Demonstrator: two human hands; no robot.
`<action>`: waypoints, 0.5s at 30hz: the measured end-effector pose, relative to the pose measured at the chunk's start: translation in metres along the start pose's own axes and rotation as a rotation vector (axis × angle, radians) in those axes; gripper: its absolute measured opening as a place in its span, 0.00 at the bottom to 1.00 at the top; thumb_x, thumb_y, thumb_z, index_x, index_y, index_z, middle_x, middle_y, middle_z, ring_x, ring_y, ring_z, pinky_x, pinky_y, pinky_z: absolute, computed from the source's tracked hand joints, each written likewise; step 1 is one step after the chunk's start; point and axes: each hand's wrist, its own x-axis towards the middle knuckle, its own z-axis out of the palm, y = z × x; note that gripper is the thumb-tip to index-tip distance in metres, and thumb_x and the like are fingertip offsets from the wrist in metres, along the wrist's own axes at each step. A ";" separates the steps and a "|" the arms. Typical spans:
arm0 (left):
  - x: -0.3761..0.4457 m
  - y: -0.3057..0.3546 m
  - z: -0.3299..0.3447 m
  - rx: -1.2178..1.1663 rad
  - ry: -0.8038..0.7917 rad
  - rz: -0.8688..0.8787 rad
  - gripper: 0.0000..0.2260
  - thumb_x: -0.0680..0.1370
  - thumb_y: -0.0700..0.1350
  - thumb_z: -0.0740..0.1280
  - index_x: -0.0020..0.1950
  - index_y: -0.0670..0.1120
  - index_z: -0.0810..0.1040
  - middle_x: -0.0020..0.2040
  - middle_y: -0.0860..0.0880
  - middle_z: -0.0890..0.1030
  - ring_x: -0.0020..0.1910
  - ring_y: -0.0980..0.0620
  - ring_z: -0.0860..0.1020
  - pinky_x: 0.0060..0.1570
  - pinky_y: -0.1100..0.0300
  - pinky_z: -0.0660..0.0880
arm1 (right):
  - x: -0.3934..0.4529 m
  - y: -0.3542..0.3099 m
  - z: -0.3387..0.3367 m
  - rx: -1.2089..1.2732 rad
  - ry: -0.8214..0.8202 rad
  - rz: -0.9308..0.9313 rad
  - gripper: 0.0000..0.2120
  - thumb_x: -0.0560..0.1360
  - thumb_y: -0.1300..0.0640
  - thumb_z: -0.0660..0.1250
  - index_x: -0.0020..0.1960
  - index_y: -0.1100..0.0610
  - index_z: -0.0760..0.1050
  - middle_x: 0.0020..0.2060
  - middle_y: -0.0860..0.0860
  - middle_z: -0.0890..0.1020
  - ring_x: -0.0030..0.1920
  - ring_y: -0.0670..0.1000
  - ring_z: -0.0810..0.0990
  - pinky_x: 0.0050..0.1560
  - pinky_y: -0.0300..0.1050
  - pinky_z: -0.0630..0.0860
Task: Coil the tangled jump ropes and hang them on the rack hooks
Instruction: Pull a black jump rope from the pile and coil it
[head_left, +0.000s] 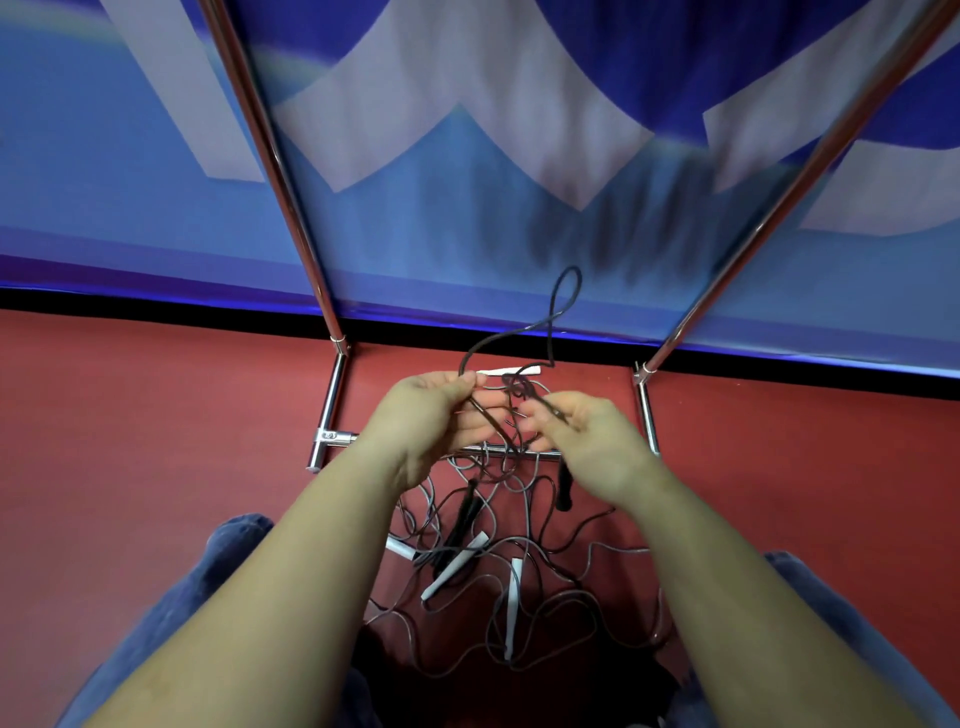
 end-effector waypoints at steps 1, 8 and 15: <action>-0.001 0.003 0.000 -0.071 -0.001 -0.010 0.10 0.82 0.39 0.57 0.44 0.43 0.74 0.30 0.48 0.83 0.28 0.54 0.82 0.31 0.63 0.80 | -0.001 0.002 0.004 -0.072 -0.050 -0.009 0.07 0.79 0.57 0.61 0.52 0.56 0.78 0.44 0.54 0.83 0.44 0.55 0.81 0.53 0.51 0.77; 0.001 0.012 -0.006 -0.438 -0.041 -0.021 0.09 0.83 0.41 0.57 0.48 0.41 0.75 0.35 0.46 0.84 0.34 0.51 0.84 0.35 0.59 0.81 | -0.005 0.003 0.014 -0.128 -0.127 -0.033 0.10 0.79 0.63 0.60 0.47 0.51 0.77 0.46 0.49 0.83 0.51 0.48 0.81 0.59 0.44 0.74; -0.001 -0.010 -0.006 0.634 -0.198 0.083 0.09 0.81 0.43 0.61 0.48 0.45 0.80 0.43 0.48 0.81 0.43 0.51 0.77 0.52 0.62 0.74 | 0.000 -0.008 0.001 0.391 0.043 0.029 0.11 0.81 0.63 0.56 0.46 0.54 0.74 0.40 0.53 0.83 0.38 0.50 0.83 0.41 0.41 0.81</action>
